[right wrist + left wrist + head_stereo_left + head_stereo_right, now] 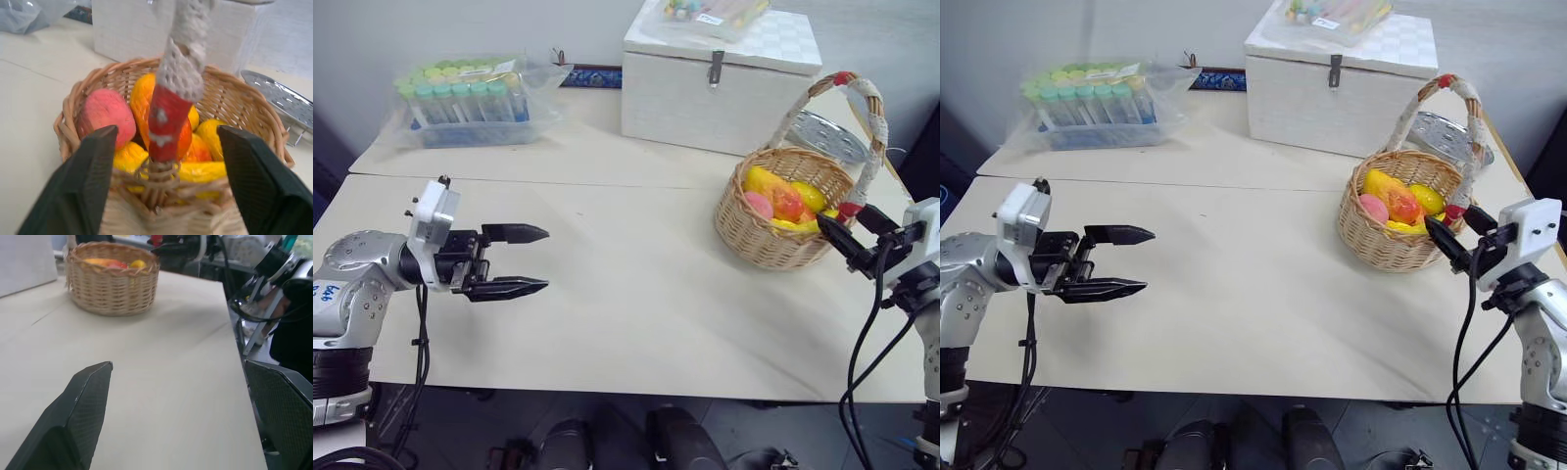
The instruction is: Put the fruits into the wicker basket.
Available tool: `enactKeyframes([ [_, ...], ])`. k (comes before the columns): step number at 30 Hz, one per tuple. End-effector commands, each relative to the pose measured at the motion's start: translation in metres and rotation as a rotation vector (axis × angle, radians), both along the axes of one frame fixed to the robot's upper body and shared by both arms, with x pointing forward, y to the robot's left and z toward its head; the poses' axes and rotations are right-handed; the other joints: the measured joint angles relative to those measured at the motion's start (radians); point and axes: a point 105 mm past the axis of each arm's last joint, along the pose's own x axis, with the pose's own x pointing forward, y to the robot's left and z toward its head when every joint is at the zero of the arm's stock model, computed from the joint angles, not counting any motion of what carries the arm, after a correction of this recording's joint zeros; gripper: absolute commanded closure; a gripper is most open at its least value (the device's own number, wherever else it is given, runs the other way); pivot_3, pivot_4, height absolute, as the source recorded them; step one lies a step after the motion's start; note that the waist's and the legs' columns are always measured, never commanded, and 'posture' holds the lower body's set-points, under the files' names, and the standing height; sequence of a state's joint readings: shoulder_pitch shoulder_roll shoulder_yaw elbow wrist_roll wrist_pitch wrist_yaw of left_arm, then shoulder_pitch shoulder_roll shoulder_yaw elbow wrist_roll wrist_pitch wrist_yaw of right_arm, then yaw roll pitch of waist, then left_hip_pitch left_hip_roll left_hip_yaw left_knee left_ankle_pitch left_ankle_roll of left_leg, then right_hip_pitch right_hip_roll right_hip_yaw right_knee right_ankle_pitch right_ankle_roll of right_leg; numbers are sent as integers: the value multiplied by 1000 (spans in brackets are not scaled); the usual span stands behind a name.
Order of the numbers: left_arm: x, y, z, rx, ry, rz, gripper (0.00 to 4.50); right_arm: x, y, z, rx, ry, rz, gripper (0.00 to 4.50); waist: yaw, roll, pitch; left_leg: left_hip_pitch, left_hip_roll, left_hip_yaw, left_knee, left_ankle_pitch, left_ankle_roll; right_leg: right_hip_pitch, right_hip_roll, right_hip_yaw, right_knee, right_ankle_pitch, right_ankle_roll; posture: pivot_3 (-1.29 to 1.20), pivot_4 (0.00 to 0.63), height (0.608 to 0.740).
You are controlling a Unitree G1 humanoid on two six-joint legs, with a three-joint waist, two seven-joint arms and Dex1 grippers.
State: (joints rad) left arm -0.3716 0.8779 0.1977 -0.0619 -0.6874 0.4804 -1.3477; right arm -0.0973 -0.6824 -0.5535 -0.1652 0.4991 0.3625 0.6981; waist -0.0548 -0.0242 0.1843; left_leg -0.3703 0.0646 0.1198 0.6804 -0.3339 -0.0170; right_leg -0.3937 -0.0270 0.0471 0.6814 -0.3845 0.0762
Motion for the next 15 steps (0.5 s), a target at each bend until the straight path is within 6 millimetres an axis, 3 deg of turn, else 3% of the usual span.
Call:
enactKeyframes([
  [1, 1, 9, -3, 37, -40, 41, 0, -24, -5, 21, -119, -60, 28, 163, 2, 0, 0, 0, 0, 0, 0, 0, 0, 0, 0, 0, 0, 0, 0, 0, 150, 740],
  [6, 0, 25, -22, 109, -74, 130, 0, -54, 8, 8, -277, -17, 222, 76, 0, -1, -1, 1, 0, 0, 0, 0, 0, 2, 1, 0, -2, 0, 0, 0, 150, 740],
  [8, -2, 32, -32, 143, -78, 161, 0, -62, 19, -11, -390, 14, 322, 76, -2, -1, -1, 1, 1, 0, 0, 0, 0, 2, 1, 0, -2, 0, 0, 0, 150, 740],
  [11, -9, 45, -51, 199, -63, 205, 0, -66, 47, -34, -289, 69, 491, 76, -7, -1, -1, 3, 1, 0, -1, -1, 0, 3, 2, 1, -2, 0, 0, 0, 150, 740],
  [15, -15, 52, -66, 222, -92, 278, 0, -54, 85, -59, -346, 79, 712, 76, -6, -1, 0, 3, 1, 0, -1, -1, 0, 2, 1, 2, -1, 0, 0, 0, 150, 740],
])
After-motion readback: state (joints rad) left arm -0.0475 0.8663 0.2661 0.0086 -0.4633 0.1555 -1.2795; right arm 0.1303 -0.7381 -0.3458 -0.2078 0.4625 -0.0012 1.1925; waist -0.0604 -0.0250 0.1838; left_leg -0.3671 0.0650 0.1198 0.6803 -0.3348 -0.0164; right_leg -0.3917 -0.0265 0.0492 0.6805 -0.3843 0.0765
